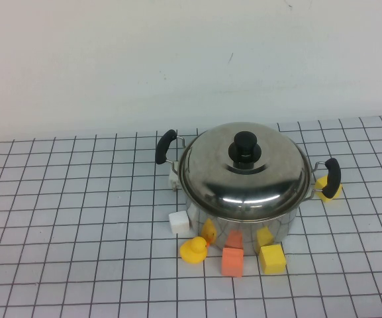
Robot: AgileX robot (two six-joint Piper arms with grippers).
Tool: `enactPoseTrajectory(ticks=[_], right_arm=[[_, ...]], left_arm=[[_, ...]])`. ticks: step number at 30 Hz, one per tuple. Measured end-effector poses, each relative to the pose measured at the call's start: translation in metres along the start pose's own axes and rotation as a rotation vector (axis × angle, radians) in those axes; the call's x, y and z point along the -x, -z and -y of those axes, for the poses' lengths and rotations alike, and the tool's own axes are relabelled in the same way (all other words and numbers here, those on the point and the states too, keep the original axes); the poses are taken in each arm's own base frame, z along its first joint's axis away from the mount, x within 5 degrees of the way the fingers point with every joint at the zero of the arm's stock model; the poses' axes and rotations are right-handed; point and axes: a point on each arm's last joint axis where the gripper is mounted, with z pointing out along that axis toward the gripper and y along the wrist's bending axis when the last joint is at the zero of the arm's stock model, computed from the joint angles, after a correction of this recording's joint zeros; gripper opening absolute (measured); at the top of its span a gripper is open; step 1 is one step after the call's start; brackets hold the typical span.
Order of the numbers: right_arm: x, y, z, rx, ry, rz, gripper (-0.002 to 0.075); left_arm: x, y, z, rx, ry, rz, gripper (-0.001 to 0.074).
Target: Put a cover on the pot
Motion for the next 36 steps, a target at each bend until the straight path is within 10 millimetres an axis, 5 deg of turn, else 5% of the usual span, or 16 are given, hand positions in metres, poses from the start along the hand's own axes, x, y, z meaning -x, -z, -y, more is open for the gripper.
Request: enactPoseTrajectory(ticks=[9, 19, 36], right_arm=[[0.0, 0.0, 0.0, 0.0, 0.0, 0.0, 0.0009], [0.0, 0.0, 0.0, 0.0, 0.0, 0.0, 0.0009], [0.0, 0.0, 0.0, 0.0, 0.0, 0.0, 0.0009]], left_arm=[[-0.055, -0.017, -0.017, -0.023, 0.06, -0.078, -0.0001], [-0.056, -0.017, -0.016, -0.036, 0.148, -0.087, -0.0001], [-0.07, -0.015, -0.021, 0.02, 0.033, -0.235, -0.0001]])
